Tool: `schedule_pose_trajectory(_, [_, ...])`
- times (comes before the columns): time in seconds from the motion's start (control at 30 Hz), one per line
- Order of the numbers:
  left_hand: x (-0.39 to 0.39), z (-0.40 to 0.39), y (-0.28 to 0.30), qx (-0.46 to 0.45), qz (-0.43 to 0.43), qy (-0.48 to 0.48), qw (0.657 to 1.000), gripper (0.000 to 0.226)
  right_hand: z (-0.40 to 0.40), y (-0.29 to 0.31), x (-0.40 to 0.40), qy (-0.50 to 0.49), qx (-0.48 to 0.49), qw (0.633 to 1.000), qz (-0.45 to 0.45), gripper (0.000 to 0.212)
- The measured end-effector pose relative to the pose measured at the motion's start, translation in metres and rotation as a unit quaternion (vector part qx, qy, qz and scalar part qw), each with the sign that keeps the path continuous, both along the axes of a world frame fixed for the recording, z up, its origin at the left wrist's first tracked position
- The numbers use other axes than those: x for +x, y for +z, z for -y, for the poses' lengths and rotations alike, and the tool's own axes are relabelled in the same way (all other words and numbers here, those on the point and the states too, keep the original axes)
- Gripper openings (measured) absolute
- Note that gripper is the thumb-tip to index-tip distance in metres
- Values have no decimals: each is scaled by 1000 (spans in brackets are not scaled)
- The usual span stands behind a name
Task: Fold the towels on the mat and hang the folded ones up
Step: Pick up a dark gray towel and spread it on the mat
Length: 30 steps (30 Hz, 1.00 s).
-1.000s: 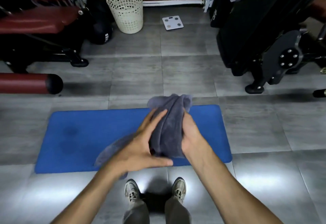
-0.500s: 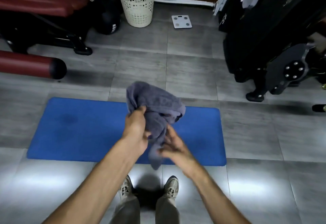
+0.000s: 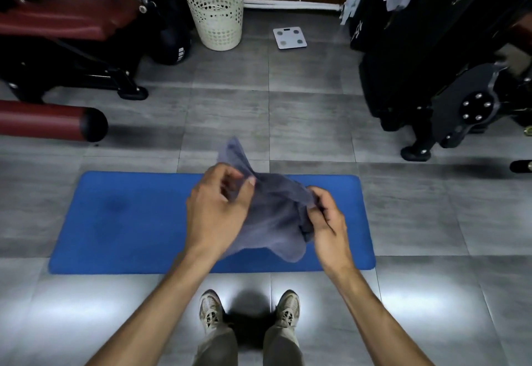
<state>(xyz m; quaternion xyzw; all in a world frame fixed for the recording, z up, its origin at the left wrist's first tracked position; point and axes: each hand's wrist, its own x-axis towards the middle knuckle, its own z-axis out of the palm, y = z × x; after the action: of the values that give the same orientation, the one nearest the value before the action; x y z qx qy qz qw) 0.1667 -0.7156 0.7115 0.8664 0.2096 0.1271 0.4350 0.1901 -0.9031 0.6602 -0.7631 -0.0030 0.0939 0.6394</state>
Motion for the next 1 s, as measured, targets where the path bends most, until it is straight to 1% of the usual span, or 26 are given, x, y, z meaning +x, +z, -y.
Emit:
schedule_pose_trajectory(0.03, [1, -1, -5, 42, 26, -95, 994, 23, 2, 6, 2, 26, 7, 1000, -13, 19])
schedule_pose_trajectory(0.07, [5, -1, -15, 43, 39, -194, 979, 37, 2, 11, 4, 50, 13, 999, -16, 21])
schedule_pose_trajectory(0.1, [9, 1, -21, 24, 34, -275, 961, 47, 2, 15, 5, 75, 20, 997, -11, 22])
schedule_pose_trajectory(0.13, [14, 4, -24, 4, 15, -323, 946, 50, 3, 19, 7, 104, 28, 994, 5, 22])
schedule_pose_trajectory(0.2, [24, 7, -25, -66, -33, -376, 924, 46, 4, 26, 12, 145, 27, 989, 30, 24])
schedule_pose_trajectory(0.23, [29, 8, -27, -100, -63, -385, 915, 41, 6, 29, 16, 154, 14, 987, 35, 26])
schedule_pose_trajectory(0.27, [34, 7, -28, -115, -87, -386, 911, 33, 10, 31, 19, 157, -11, 986, 45, 25])
schedule_pose_trajectory(0.33, [43, 6, -25, -119, -110, -374, 913, 21, 18, 30, 25, 159, -97, 979, 88, 20])
schedule_pose_trajectory(0.4, [50, 5, -23, -126, -118, -362, 916, 19, 25, 25, 27, 167, -206, 956, 123, 13])
schedule_pose_trajectory(0.43, [53, 6, -21, -114, -114, -362, 918, 22, 28, 22, 27, 171, -249, 945, 127, 9])
schedule_pose_trajectory(0.47, [54, 7, -20, -96, -108, -366, 919, 26, 29, 18, 26, 177, -280, 936, 122, 10])
schedule_pose_trajectory(0.5, [55, 9, -16, -76, -100, -375, 919, 30, 30, 14, 24, 189, -291, 931, 113, 14])
schedule_pose_trajectory(0.53, [56, 11, -12, -50, -90, -391, 915, 35, 30, 10, 23, 208, -286, 929, 110, 18])
schedule_pose_trajectory(0.6, [54, 17, -6, -2, -72, -430, 900, 44, 28, 4, 24, 243, -261, 924, 137, 20])
schedule_pose_trajectory(0.63, [51, 19, -3, 4, -70, -440, 895, 46, 27, 1, 24, 241, -233, 931, 146, 22])
schedule_pose_trajectory(0.67, [49, 19, -1, -3, -72, -435, 898, 46, 26, 0, 24, 213, -192, 946, 149, 27])
schedule_pose_trajectory(0.73, [48, 13, 9, -47, -82, -409, 907, 43, 23, 3, 25, 111, -117, 974, 161, 36])
schedule_pose_trajectory(0.77, [49, 9, 17, -68, -86, -402, 909, 42, 22, 5, 25, 75, -98, 977, 175, 36])
schedule_pose_trajectory(0.83, [52, 2, 33, -86, -88, -404, 906, 41, 15, 14, 21, 49, -103, 972, 207, 32])
schedule_pose_trajectory(0.87, [55, 0, 40, -89, -86, -408, 904, 41, 12, 18, 20, 51, -97, 973, 202, 31])
schedule_pose_trajectory(0.9, [58, -3, 46, -90, -86, -413, 902, 41, 10, 22, 19, 62, -75, 980, 172, 30])
schedule_pose_trajectory(0.97, [64, -9, 53, -88, -89, -414, 902, 39, 7, 29, 24, 112, -43, 990, 74, 26])
schedule_pose_trajectory(1.0, [67, -13, 54, -82, -89, -412, 903, 37, 8, 29, 27, 150, -58, 986, 36, 28])
